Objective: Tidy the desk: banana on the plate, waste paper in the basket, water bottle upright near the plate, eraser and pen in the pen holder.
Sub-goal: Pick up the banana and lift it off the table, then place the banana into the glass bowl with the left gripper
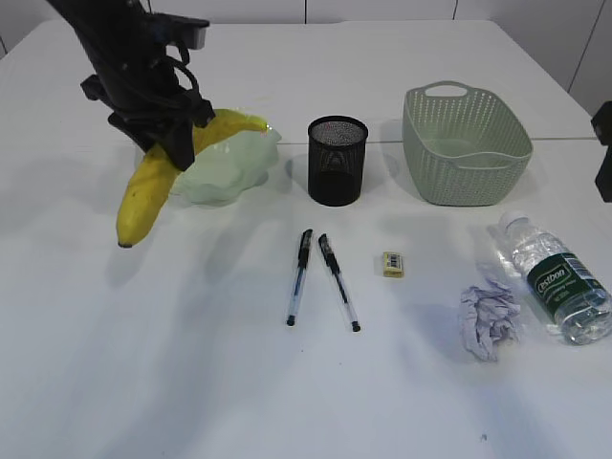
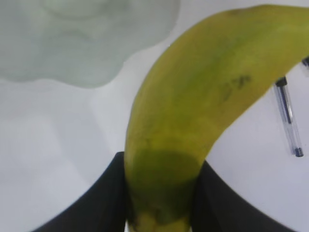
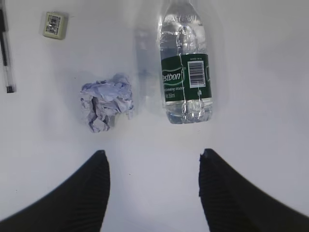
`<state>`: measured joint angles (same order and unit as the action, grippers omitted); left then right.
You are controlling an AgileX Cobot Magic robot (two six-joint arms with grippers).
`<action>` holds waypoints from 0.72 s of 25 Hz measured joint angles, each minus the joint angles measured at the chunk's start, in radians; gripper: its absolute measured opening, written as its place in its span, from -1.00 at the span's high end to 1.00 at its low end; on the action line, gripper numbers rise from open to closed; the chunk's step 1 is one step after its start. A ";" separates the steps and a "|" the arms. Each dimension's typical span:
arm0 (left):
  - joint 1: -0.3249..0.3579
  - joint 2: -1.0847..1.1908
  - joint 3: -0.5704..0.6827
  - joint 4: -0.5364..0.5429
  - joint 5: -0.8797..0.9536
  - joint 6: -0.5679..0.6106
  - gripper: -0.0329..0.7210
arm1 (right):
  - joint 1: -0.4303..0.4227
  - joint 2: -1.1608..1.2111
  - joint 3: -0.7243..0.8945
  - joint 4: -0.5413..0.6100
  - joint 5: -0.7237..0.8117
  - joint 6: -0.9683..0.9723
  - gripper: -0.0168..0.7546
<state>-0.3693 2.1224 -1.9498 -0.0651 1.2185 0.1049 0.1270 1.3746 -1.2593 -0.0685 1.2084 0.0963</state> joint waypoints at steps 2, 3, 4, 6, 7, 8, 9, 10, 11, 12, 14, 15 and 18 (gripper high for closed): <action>0.000 0.000 -0.033 0.000 0.002 -0.001 0.34 | 0.000 0.000 0.000 -0.001 -0.013 0.000 -0.20; 0.000 0.000 -0.040 0.000 0.004 -0.001 0.34 | 0.000 0.000 0.000 -0.002 -0.017 0.000 -0.20; 0.000 0.000 -0.044 0.000 0.004 -0.002 0.34 | 0.000 0.000 0.000 -0.002 -0.022 0.000 -0.20; 0.000 0.000 -0.044 0.002 -0.021 -0.002 0.34 | 0.000 0.000 0.000 -0.002 -0.026 0.000 -0.20; 0.000 0.000 -0.044 0.007 -0.047 -0.002 0.34 | 0.000 0.000 0.000 -0.002 -0.026 0.000 -0.20; 0.000 0.000 -0.044 0.014 -0.083 -0.004 0.34 | 0.000 0.000 0.000 -0.002 -0.026 0.000 -0.20; 0.000 0.000 -0.044 0.018 -0.122 -0.004 0.34 | 0.000 0.000 0.000 -0.003 -0.028 0.000 -0.20; 0.000 0.000 -0.044 0.030 -0.154 -0.004 0.34 | 0.000 0.000 0.000 -0.003 -0.034 0.000 -0.20; 0.000 0.000 -0.044 0.042 -0.188 -0.004 0.34 | 0.000 0.000 0.000 -0.005 -0.041 0.000 -0.20; 0.000 0.000 -0.044 0.050 -0.221 -0.004 0.34 | 0.000 0.000 0.000 -0.005 -0.047 0.000 -0.20; 0.000 0.000 -0.044 0.065 -0.284 -0.004 0.34 | 0.000 0.000 0.000 -0.005 -0.065 0.000 -0.20; 0.000 0.000 -0.044 0.065 -0.325 -0.004 0.34 | 0.000 0.000 -0.001 -0.005 -0.080 0.000 -0.19; 0.000 0.000 -0.044 0.094 -0.458 -0.004 0.34 | 0.000 0.000 -0.019 -0.005 -0.133 0.000 -0.19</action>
<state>-0.3693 2.1224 -1.9937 0.0286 0.7602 0.1011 0.1270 1.3746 -1.2780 -0.0731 1.0755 0.0963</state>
